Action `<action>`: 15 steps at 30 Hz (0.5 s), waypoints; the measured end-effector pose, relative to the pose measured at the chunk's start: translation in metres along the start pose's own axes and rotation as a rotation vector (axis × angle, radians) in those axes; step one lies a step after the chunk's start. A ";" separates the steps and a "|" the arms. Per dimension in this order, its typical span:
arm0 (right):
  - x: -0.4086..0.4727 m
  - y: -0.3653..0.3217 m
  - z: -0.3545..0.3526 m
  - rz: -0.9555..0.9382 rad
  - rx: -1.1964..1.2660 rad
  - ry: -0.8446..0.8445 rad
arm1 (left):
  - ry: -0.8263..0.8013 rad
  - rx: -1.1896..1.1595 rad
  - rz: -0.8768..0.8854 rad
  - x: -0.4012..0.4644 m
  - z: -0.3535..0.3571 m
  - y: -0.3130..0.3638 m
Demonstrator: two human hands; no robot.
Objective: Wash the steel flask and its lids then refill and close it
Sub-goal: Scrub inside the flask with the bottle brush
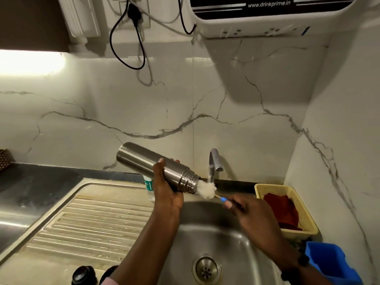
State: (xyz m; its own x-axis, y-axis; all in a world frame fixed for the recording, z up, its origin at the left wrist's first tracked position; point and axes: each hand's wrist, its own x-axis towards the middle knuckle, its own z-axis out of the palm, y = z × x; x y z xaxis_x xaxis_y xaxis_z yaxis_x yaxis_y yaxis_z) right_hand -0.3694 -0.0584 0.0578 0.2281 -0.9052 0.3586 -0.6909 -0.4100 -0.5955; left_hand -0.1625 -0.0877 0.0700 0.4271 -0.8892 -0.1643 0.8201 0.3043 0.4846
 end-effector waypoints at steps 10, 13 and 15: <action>-0.004 -0.005 -0.022 0.199 0.697 -0.476 | -0.204 0.126 -0.007 0.004 0.014 0.014; -0.013 0.015 -0.027 -0.035 0.322 -0.340 | -0.192 0.114 0.004 0.005 0.012 0.018; -0.011 0.020 -0.018 -0.098 0.125 -0.193 | -0.184 0.093 0.030 -0.001 0.011 0.007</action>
State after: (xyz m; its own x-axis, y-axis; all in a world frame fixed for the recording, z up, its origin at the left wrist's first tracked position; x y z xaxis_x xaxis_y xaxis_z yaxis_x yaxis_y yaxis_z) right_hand -0.3983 -0.0551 0.0548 0.4254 -0.8599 0.2822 -0.5711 -0.4970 -0.6533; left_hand -0.1615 -0.0881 0.0834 0.3671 -0.9302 0.0076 0.7658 0.3068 0.5652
